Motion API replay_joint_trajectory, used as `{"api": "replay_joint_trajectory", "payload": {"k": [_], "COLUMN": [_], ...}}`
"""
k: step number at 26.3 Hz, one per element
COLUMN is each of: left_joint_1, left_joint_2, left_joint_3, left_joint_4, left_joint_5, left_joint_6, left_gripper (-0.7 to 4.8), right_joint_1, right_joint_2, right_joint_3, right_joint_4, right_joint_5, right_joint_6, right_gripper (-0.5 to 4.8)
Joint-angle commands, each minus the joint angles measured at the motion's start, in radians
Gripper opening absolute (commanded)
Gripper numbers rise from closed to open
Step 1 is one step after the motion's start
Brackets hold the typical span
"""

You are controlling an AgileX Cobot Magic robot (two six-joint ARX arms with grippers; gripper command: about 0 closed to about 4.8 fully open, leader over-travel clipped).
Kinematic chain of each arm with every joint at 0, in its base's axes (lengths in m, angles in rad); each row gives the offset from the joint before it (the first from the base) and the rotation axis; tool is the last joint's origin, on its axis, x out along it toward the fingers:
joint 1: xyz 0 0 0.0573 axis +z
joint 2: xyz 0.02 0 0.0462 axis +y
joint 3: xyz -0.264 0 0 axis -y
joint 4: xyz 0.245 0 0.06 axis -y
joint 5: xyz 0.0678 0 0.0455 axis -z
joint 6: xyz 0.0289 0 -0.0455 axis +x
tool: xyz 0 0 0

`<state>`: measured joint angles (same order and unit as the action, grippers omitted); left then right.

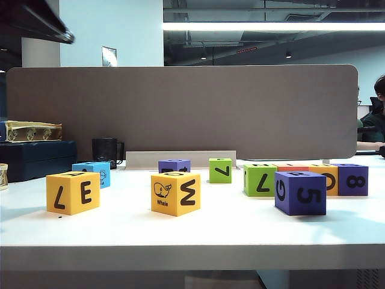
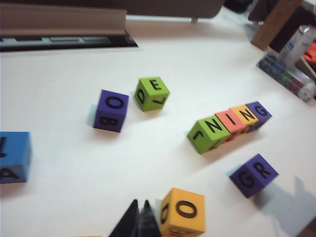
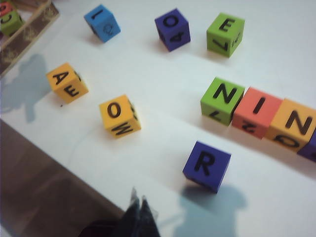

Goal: Select the appropriate blocks from the scattered letter blocks on the table and arrange them in a row to spell out "LEARNING".

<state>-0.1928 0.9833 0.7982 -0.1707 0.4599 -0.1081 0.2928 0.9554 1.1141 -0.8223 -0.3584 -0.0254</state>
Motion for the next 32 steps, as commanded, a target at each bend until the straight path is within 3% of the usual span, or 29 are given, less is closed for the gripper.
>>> {"api": "replay_joint_trajectory", "payload": {"k": [1, 3, 10, 14, 19, 25, 28, 32], "left_joint_1": [-0.071, -0.114, -0.161, -0.233, -0.357, -0.449, -0.480, -0.508], "left_joint_2": [0.069, 0.108, 0.159, 0.208, 0.319, 0.490, 0.597, 0.712], "left_joint_3": [0.084, 0.130, 0.165, 0.200, 0.303, 0.404, 0.500, 0.633], "left_joint_4": [-0.080, -0.119, -0.121, -0.132, -0.218, -0.235, -0.303, -0.395], "left_joint_5": [-0.068, -0.090, -0.106, -0.110, -0.283, -0.283, -0.279, -0.254], "left_joint_6": [0.025, 0.056, 0.055, 0.056, 0.056, 0.056, 0.058, 0.132], "left_gripper": [-0.06, -0.06, -0.06, -0.06, -0.06, -0.06, -0.05, 0.00], "right_joint_1": [0.002, 0.002, 0.002, 0.001, 0.001, -0.002, -0.002, -0.002], "right_joint_2": [-0.002, -0.002, -0.002, -0.004, -0.015, -0.063, -0.089, -0.088], "right_joint_3": [0.012, 0.012, 0.012, 0.012, 0.012, 0.012, 0.012, 0.012], "right_joint_4": [-0.016, -0.016, -0.014, -0.012, -0.019, -0.024, -0.056, -0.114], "right_joint_5": [0.001, 0.001, -0.007, -0.011, -0.010, 0.029, 0.108, 0.160], "right_joint_6": [-0.005, -0.005, -0.005, -0.005, -0.005, -0.005, -0.005, -0.005], "right_gripper": [-0.02, -0.01, -0.01, -0.01, -0.01, -0.01, -0.01, -0.01]}}
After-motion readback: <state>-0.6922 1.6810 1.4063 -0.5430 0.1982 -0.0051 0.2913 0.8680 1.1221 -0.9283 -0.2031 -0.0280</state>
